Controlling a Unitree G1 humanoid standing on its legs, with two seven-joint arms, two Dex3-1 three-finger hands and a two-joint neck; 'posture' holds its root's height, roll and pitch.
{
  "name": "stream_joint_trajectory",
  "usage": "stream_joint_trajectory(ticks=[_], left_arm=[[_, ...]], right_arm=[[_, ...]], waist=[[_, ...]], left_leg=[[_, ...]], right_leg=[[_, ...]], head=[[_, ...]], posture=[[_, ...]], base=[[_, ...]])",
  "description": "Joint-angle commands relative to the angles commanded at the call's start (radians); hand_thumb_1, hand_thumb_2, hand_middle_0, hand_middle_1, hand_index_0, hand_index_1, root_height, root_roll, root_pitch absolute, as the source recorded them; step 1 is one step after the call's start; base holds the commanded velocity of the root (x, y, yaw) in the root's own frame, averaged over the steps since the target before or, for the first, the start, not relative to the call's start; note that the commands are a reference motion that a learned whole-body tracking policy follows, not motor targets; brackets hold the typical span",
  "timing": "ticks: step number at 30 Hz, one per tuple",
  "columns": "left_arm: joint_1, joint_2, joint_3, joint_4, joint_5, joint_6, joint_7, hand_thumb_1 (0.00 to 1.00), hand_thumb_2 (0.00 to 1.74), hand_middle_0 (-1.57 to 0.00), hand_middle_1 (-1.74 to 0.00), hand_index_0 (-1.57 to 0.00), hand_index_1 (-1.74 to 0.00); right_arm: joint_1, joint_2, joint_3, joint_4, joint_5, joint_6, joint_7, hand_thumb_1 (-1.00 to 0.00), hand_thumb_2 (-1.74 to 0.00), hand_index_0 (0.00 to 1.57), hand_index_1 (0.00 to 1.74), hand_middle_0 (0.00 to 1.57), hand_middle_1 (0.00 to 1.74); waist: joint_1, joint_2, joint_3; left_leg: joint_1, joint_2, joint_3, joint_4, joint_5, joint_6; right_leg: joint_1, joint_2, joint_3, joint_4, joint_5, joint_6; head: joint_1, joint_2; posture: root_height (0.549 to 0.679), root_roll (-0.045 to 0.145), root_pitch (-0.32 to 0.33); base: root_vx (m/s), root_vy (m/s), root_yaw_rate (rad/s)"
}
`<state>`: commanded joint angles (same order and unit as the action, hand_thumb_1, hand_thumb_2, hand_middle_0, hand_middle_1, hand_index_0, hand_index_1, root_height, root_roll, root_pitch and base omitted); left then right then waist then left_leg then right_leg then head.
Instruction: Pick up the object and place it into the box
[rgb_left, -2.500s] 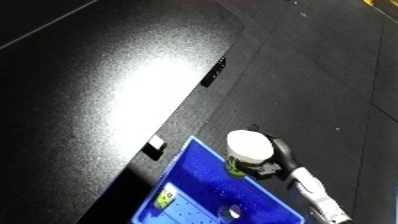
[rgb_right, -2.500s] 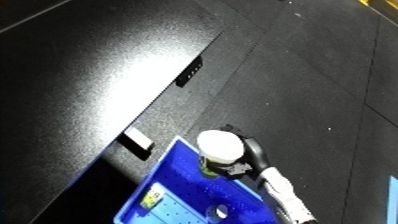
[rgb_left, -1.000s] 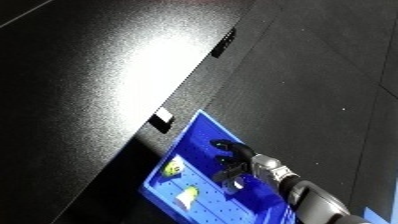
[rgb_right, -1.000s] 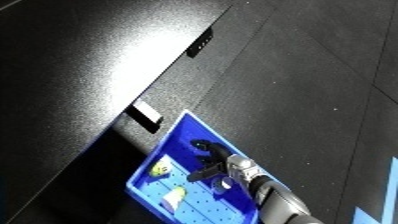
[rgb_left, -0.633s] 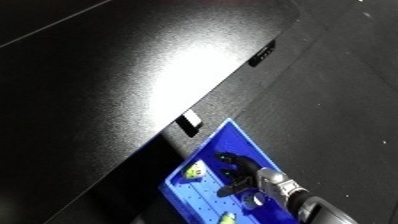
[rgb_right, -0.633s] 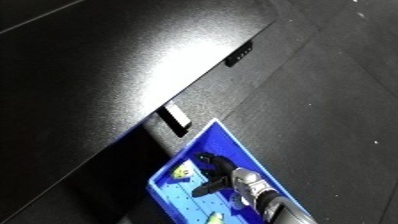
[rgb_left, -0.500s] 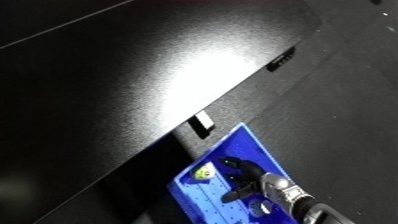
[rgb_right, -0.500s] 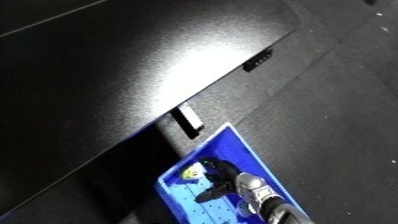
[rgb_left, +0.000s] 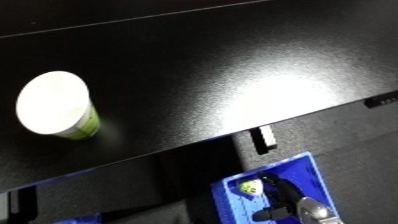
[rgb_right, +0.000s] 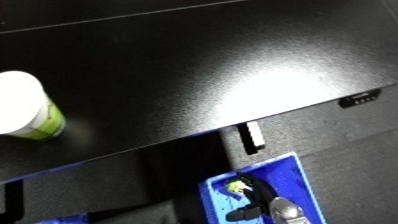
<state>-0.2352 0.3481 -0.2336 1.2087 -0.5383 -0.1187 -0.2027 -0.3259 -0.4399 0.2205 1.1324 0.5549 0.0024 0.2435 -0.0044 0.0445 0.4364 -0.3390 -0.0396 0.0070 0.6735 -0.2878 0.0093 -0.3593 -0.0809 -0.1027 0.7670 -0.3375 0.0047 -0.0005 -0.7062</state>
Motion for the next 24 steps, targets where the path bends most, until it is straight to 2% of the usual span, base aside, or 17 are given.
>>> stream_joint_trajectory(ticks=[7,10,13,18,24], left_arm=[[-0.028,0.03,0.005,0.001,-0.03,0.022,-0.028,0.0,0.0,0.0,0.0,0.0,0.0],[-0.034,0.035,0.014,0.003,-0.052,0.056,-0.071,0.0,0.0,0.0,0.0,0.0,0.0],[-0.031,0.038,0.019,-0.003,-0.076,0.089,-0.149,0.0,0.0,0.0,0.0,0.0,0.0],[-0.028,0.058,0.026,-0.029,-0.108,0.064,-0.145,0.0,0.0,0.0,0.0,0.0,0.0],[-0.03,0.058,0.043,-0.018,-0.112,0.004,-0.14,0.0,0.0,0.0,0.0,0.0,0.0]], right_arm=[[0.001,0.029,0.021,0.004,-0.014,-0.002,-0.029,0.0,0.0,0.0,0.0,0.0,0.0],[0.007,0.04,0.034,0.007,-0.023,-0.008,-0.032,0.0,0.0,0.0,0.0,0.0,0.0],[0.013,0.046,0.043,-0.001,-0.016,-0.004,-0.033,0.0,0.0,0.0,0.0,0.0,0.0],[0.017,0.05,0.054,-0.019,0.01,0.004,-0.043,0.0,0.0,0.0,0.0,0.0,0.0],[0.023,0.064,0.056,0.022,0.003,-0.021,-0.035,0.0,0.0,0.0,0.0,0.0,0.0]], waist=[[0.021,-0.001,0.007],[0.028,-0.003,0.008],[0.033,-0.006,0.013],[0.041,-0.012,0.024],[0.053,-0.017,0.033]], left_leg=[[0.014,0.006,-0.016,-0.04,0.035,-0.0053],[0.015,0.01,-0.022,-0.045,0.042,-0.0077],[0.01,0.01,-0.026,-0.031,0.039,-0.007],[-0.004,0.01,-0.034,-0.008,0.031,-0.003],[0.001,0.014,-0.037,-0.004,0.027,0.0005]], right_leg=[[0.007,-0.0202,-0.025,0.007,0.001,0.0132],[0.012,-0.0287,-0.036,0.01,0.0,0.017],[0.013,-0.0355,-0.042,0.015,-0.001,0.0178],[0.014,-0.0373,-0.049,0.019,-0.003,0.0176],[0.026,-0.0492,-0.064,0.029,-0.012,0.0203]], head=[[-0.176,-0.004],[-0.247,0.006],[-0.322,-0.028],[-0.405,-0.164],[-0.453,-0.193]], posture=[[0.638,0.05,-0.054],[0.638,0.05,-0.058],[0.637,0.051,-0.062],[0.637,0.051,-0.064],[0.636,0.048,-0.074]], base=[[0.014,-0.03,0.192],[0.019,-0.012,0.146],[0.012,-0.003,0.11],[-0.009,0.004,0.032],[0.018,0.001,0.044]])
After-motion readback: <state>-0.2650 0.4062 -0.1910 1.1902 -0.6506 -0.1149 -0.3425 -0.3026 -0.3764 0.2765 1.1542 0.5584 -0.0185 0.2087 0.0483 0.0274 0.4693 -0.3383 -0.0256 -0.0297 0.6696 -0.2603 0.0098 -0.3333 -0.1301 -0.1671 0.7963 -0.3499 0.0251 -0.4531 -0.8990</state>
